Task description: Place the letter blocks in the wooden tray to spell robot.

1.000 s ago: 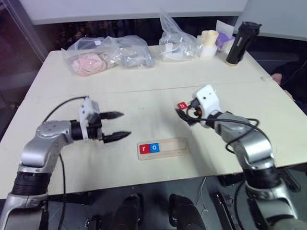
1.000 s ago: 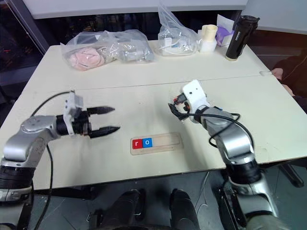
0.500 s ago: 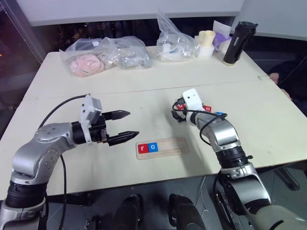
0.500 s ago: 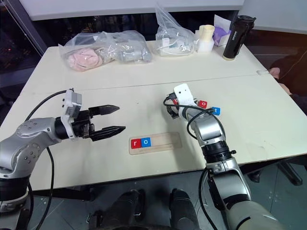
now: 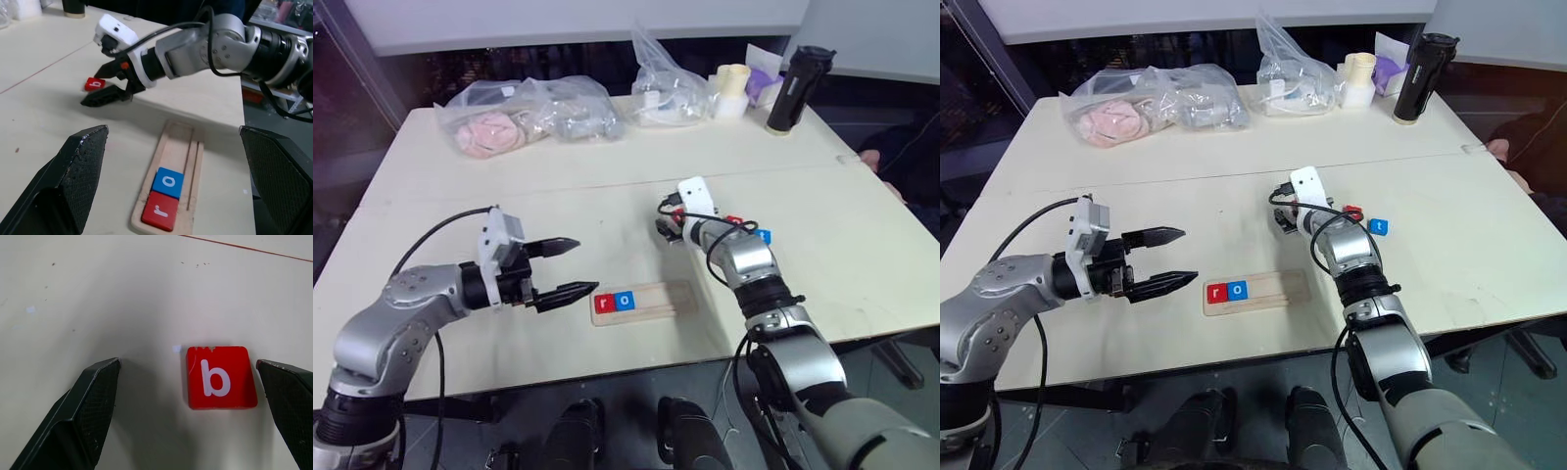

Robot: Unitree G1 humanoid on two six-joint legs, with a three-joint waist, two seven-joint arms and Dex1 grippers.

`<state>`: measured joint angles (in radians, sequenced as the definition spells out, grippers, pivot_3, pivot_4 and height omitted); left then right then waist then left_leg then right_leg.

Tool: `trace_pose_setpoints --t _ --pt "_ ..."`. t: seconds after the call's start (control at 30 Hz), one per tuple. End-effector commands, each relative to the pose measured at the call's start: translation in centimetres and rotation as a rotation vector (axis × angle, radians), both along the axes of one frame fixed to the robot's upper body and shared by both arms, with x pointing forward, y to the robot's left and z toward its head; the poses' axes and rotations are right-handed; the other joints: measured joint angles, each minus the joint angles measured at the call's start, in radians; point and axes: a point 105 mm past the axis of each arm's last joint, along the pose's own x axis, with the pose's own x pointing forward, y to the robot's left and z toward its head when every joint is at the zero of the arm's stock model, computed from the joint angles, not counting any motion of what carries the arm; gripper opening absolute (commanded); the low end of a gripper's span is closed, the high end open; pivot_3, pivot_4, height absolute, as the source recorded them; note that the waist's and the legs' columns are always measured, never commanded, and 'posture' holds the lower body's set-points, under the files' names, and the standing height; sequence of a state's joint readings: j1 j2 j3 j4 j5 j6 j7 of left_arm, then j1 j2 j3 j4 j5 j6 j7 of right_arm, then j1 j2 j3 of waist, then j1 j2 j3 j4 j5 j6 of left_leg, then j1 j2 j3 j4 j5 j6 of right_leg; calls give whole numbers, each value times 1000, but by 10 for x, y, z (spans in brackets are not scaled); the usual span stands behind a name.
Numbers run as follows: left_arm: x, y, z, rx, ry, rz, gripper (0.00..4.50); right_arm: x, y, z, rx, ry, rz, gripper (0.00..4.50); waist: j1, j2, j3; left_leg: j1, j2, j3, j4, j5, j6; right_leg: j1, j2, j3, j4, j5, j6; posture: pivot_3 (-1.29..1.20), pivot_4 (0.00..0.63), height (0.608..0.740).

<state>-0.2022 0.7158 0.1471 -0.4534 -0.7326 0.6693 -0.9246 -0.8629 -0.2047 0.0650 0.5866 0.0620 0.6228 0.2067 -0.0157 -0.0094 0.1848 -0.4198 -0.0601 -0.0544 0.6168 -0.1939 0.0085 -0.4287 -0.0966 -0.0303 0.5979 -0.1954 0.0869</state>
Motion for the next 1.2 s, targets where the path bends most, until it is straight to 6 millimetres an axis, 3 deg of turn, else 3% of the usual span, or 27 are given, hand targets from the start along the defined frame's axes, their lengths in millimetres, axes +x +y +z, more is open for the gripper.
trace_pose_setpoints --t 0.03,0.1,0.2,0.37,0.53,0.7,0.87,1.03,1.2 --pt "-3 1 11 5 -59 4 4492 2 -7 -2 3 15 -27 4500 1 0 0 0 0 0 0 0 0 0 0 0 0 0 0 0 150 738" --pt "-3 2 11 7 -60 10 4492 2 -11 -4 10 25 -40 4500 1 0 0 1 0 0 0 0 0 1 0 0 0 0 0 0 150 738" --pt "-3 3 10 18 -61 19 4500 1 -17 -7 36 45 -56 3672 2 0 0 1 0 0 0 0 0 1 0 0 0 0 0 0 150 738" --pt "-3 4 10 17 -61 30 4500 -3 -21 -11 98 83 -75 1186 4 0 0 1 0 0 0 0 0 1 0 0 0 0 0 0 150 738" --pt "-3 3 9 18 -61 27 4500 -6 -21 -1 100 52 -64 1187 4 0 0 1 0 0 0 0 0 1 0 0 0 0 0 0 150 738" --pt "-3 0 7 16 -54 17 4500 -23 -21 21 73 -6 -24 1187 4 1 0 0 0 0 -1 0 0 0 0 0 -1 0 0 0 150 738" --pt "-4 -3 5 19 -45 -9 4500 -66 -32 50 83 -51 5 1187 5 2 1 -2 0 0 -1 0 0 -2 0 0 -1 0 0 0 150 738" --pt "-4 -8 1 10 -31 -34 4500 -113 -52 55 35 -34 -8 1187 7 2 1 -5 0 -1 -1 0 0 -3 -1 -1 -2 -1 0 0 150 738" --pt "-1 -11 0 9 -26 -61 4500 -143 -59 55 38 -12 -19 1187 4 2 1 -5 1 0 -1 0 0 -4 -2 -1 -2 -2 3 0 150 738"
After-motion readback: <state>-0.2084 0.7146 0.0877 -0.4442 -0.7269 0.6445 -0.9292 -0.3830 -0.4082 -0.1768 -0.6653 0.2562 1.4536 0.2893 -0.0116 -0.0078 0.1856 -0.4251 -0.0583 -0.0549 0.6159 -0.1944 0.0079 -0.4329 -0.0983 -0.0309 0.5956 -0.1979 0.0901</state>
